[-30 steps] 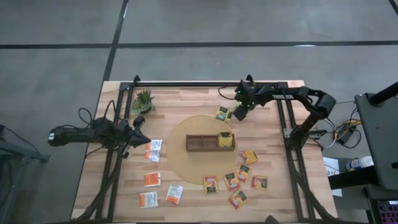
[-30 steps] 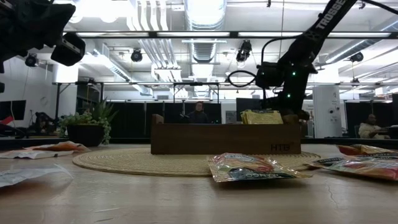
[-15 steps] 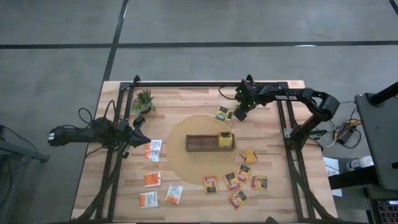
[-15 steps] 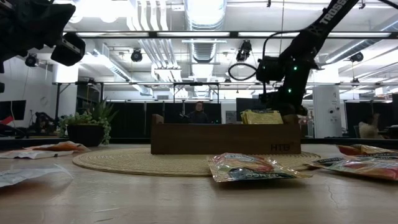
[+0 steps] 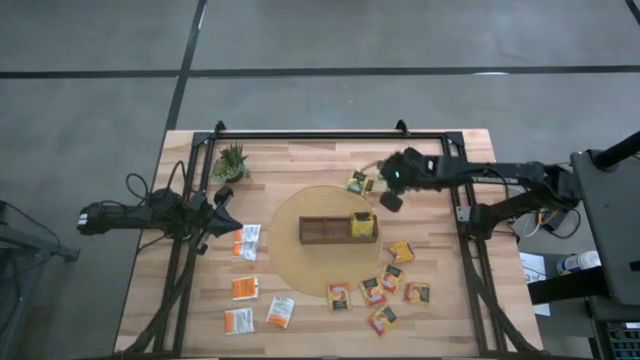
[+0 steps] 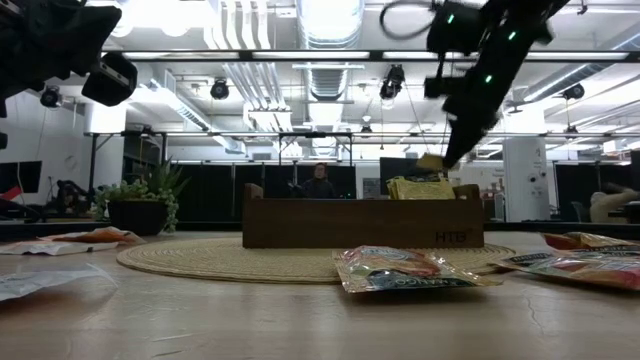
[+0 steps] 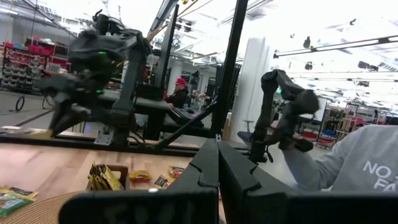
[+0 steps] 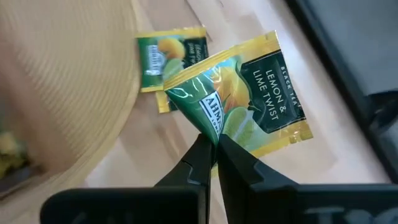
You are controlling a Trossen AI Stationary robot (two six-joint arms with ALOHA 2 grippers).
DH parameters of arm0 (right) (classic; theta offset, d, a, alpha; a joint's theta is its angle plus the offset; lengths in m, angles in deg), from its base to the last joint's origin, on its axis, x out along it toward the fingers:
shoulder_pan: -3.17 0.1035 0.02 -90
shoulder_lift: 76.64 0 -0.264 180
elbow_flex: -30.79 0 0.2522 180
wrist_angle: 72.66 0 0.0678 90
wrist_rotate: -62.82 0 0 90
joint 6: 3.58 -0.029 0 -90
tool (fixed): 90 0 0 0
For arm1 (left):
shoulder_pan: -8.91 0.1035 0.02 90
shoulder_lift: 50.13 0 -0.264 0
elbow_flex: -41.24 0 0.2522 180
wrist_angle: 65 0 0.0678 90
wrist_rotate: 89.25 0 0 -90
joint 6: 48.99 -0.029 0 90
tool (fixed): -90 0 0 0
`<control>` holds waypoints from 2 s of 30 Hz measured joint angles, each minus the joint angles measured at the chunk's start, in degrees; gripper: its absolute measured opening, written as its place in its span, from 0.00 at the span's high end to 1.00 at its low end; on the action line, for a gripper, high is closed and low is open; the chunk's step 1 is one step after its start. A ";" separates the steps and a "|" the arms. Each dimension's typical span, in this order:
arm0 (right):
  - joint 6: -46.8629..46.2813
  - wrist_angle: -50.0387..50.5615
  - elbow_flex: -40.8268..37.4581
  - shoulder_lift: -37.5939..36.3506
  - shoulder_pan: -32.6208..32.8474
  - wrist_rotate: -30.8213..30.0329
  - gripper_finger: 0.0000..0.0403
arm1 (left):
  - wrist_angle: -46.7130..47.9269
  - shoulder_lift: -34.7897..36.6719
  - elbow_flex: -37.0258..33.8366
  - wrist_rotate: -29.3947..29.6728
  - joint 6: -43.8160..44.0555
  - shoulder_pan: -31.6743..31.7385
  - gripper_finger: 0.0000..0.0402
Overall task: Pick & Place Tea
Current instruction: Put the right yellow tea bag into the right of the wooden organizer
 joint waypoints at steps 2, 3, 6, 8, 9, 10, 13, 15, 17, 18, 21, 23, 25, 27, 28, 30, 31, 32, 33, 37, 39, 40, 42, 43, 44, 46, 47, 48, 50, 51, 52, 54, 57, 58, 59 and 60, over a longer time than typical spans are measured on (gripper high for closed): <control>-0.59 1.28 0.00 -1.31 4.83 -3.82 0.97 | 0.02 0.00 0.02 0.02 0.01 0.00 1.00; -0.90 1.54 0.00 -1.65 7.21 -5.83 0.97 | 0.01 0.01 0.02 0.02 0.01 -0.01 1.00; -2.42 1.02 0.04 -2.08 13.61 -10.63 0.97 | 0.02 0.01 0.02 0.02 -0.01 -0.01 1.00; -2.09 1.14 0.49 -1.86 17.12 -12.19 0.97 | 0.01 -0.01 0.02 0.00 0.00 0.01 1.00; -2.11 1.14 1.04 -1.57 18.63 -13.46 0.97 | 0.01 0.00 0.02 0.02 -0.01 -0.01 1.00; -2.50 1.20 1.64 -1.42 20.12 -14.80 0.97 | 0.01 -0.01 0.02 0.01 0.00 -0.01 1.00; -5.32 1.54 2.92 -0.59 24.30 -17.40 0.97 | 0.01 0.01 0.01 0.00 0.00 0.00 1.00; -8.06 1.87 2.88 0.32 27.33 -18.56 0.97 | 0.01 0.01 0.02 0.02 0.00 0.00 1.00; -10.65 1.81 2.60 1.67 30.55 -19.87 0.97 | 0.01 -0.01 0.02 0.01 -0.01 -0.01 1.00; -11.58 1.82 2.34 2.58 32.17 -20.85 0.97 | 0.02 -0.01 0.02 0.00 0.01 -0.01 1.00; -13.67 1.79 2.10 6.56 36.90 -25.86 0.97 | 0.01 0.00 0.02 0.00 0.00 0.00 1.00; -14.99 1.47 2.10 9.54 39.78 -29.81 0.97 | -0.02 -0.01 0.02 0.01 0.01 0.00 1.00; -16.88 0.97 2.12 12.66 42.17 -34.01 0.97 | 0.00 0.00 0.02 0.02 0.00 0.00 1.00; -18.68 1.12 2.36 15.79 43.87 -37.60 0.97 | 0.00 -0.01 0.01 0.01 0.00 0.00 1.00; -19.09 1.09 2.76 17.27 44.43 -38.84 0.97 | 0.01 -0.01 0.02 0.01 0.01 0.00 1.00; -18.74 1.14 3.88 20.02 44.79 -39.52 0.97 | -0.01 -0.01 0.00 0.02 -0.01 0.01 1.00; -18.22 1.38 4.72 21.39 44.79 -39.43 0.97 | 0.01 -0.01 0.02 0.00 -0.01 0.01 1.00; -17.69 1.40 5.51 22.63 44.72 -39.30 0.97 | 0.00 -0.01 0.01 0.02 0.00 -0.01 1.00; -16.97 1.50 6.35 23.88 44.69 -39.29 0.97 | 0.00 -0.01 0.02 0.02 0.01 0.00 1.00; -15.79 1.77 10.42 27.23 44.25 -39.09 0.97 | 0.00 0.00 0.02 0.01 -0.01 0.00 1.00; -16.32 3.01 12.63 28.27 43.79 -38.15 0.97 | 0.04 0.01 0.02 0.02 -0.01 -0.01 1.00; -17.03 3.74 13.72 28.63 43.40 -37.28 0.97 | 0.02 -0.01 0.02 0.02 0.01 0.01 1.00; -18.86 6.25 15.93 29.28 42.51 -35.12 0.97 | 0.01 -0.01 0.02 0.00 -0.01 0.01 1.00; -19.83 7.38 16.84 29.47 42.07 -34.37 0.97 | 0.01 -0.01 0.01 0.02 0.01 0.00 1.00; -20.84 8.81 17.39 29.68 41.70 -33.59 0.97 | 0.01 0.00 0.02 0.01 0.01 0.00 1.00; -22.44 10.62 17.81 30.04 40.83 -32.82 0.97 | 0.00 -0.01 0.02 0.00 -0.01 -0.01 1.00; -23.31 11.00 17.82 30.10 40.50 -32.68 0.97 | 0.01 -0.01 0.02 0.02 0.01 0.01 1.00; -24.20 11.19 17.56 30.12 40.21 -32.61 0.97 | 0.01 0.00 0.02 0.01 -0.01 0.01 1.00; -25.86 12.05 16.75 30.07 39.58 -32.59 0.97 | 0.00 0.01 0.02 0.02 0.01 -0.01 1.00; -26.14 11.96 16.32 30.07 39.30 -32.56 0.97 | 0.04 0.00 0.01 0.02 0.00 0.00 1.00; -26.19 11.98 15.92 30.07 39.13 -32.13 0.97 | 0.01 -0.01 0.00 0.02 -0.01 -0.01 1.00; -26.33 11.88 15.28 30.07 38.61 -31.18 0.97 | 0.01 0.00 0.02 0.02 0.01 0.01 1.00; -27.38 11.84 14.34 30.07 38.05 -30.16 0.97 | 0.01 -0.01 0.02 0.00 -0.01 0.00 1.00; -27.94 11.84 14.20 30.07 37.83 -30.06 0.97 | 0.01 0.00 0.01 0.00 0.01 -0.01 1.00; -28.48 11.79 14.13 30.07 37.62 -30.03 0.97 | 0.01 0.00 0.02 0.01 0.01 0.00 1.00; -28.74 11.80 14.03 30.06 37.39 -30.03 0.97 | 0.01 0.01 0.01 0.02 0.01 -0.01 1.00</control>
